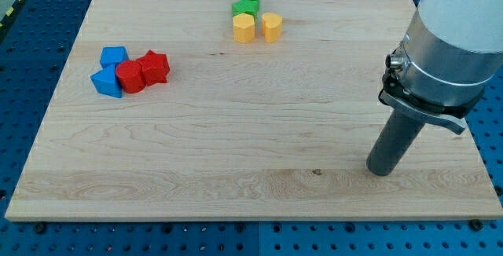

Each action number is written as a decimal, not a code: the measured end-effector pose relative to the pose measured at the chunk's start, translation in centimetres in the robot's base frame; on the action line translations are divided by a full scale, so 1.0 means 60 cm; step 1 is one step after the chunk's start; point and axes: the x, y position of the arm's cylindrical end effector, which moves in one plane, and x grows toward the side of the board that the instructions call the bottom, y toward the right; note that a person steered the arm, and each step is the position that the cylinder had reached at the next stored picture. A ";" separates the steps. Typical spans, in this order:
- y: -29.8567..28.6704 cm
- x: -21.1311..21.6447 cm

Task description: Point at the yellow hexagon

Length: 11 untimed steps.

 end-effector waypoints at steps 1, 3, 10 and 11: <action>0.000 0.000; -0.106 -0.095; -0.354 -0.396; -0.354 -0.414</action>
